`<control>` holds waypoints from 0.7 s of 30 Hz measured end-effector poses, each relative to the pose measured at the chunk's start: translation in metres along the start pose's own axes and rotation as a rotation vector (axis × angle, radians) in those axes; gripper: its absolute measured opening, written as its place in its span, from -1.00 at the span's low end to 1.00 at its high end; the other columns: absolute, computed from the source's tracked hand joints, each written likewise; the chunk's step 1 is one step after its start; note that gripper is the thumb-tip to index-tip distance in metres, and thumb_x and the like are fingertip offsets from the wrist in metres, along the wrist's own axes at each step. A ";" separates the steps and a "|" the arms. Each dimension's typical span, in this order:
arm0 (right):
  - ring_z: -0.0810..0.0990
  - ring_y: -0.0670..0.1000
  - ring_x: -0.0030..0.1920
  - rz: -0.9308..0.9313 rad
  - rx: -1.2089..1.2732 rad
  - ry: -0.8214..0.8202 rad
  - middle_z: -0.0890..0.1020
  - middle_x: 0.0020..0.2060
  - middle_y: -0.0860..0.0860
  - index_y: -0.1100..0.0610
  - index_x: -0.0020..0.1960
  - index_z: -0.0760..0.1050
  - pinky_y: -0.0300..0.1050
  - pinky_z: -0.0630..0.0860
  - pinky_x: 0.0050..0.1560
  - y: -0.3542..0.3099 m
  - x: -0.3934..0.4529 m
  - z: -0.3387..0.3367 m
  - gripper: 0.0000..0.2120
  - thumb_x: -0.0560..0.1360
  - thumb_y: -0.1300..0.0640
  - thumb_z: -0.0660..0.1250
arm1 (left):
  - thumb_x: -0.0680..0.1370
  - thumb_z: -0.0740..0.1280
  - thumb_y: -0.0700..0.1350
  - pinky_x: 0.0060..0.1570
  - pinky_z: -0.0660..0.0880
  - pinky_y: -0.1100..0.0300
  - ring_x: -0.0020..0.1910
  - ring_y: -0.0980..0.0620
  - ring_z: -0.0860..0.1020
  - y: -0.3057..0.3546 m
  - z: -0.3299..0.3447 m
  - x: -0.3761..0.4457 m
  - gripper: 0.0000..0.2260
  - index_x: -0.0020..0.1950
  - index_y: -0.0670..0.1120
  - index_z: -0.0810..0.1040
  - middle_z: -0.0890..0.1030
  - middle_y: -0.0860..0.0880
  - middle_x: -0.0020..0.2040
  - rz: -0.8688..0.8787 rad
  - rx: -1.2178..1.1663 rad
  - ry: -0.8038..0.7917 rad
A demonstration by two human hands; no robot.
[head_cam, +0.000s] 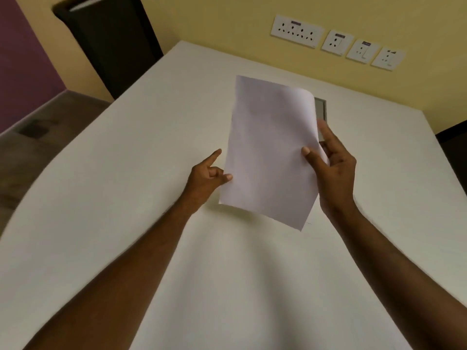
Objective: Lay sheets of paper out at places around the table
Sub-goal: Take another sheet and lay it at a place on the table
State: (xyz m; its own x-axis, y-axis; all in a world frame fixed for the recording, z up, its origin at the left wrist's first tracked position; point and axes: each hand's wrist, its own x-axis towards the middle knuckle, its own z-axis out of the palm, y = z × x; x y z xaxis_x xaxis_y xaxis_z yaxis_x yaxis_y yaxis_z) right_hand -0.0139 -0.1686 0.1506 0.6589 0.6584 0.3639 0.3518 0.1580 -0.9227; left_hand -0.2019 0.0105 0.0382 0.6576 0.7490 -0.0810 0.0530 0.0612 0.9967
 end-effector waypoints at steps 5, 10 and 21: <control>0.50 -0.07 -0.24 0.169 0.183 0.042 0.50 -0.33 -0.09 0.05 0.56 0.24 -0.18 0.52 -0.08 -0.025 -0.037 0.042 -0.20 0.41 0.29 0.50 | 0.47 0.49 -0.27 0.09 0.52 0.31 -0.22 0.07 0.52 0.038 -0.082 -0.061 -0.29 0.55 -0.09 0.29 0.58 -0.04 -0.33 0.021 0.114 0.030; 0.67 0.04 0.02 0.453 0.322 0.102 0.69 -0.06 0.04 -0.01 0.48 0.37 -0.08 0.61 -0.05 -0.026 -0.094 0.088 -0.28 0.39 0.37 0.47 | 0.46 0.52 -0.23 0.08 0.49 0.38 -0.29 0.07 0.51 0.036 -0.157 -0.121 -0.20 0.60 -0.08 0.17 0.57 -0.16 -0.29 -0.088 0.266 0.051; 0.65 0.15 -0.05 0.874 0.116 0.112 0.66 -0.06 0.15 0.15 0.41 0.42 -0.09 0.64 -0.27 0.039 -0.251 0.174 -0.37 0.39 0.45 0.44 | 0.47 0.52 -0.13 0.24 0.53 -0.08 0.06 -0.20 0.63 -0.053 -0.227 -0.225 -0.01 0.62 0.06 -0.16 0.64 -0.25 0.05 -0.465 0.844 0.198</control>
State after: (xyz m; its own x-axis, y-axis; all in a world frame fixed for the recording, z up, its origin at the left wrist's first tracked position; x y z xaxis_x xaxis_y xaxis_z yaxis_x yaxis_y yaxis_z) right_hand -0.2812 -0.2000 0.0009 0.7234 0.5037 -0.4722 -0.3735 -0.2898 -0.8812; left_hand -0.5233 -0.0117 0.0031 0.3013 0.8714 -0.3872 0.8449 -0.0557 0.5320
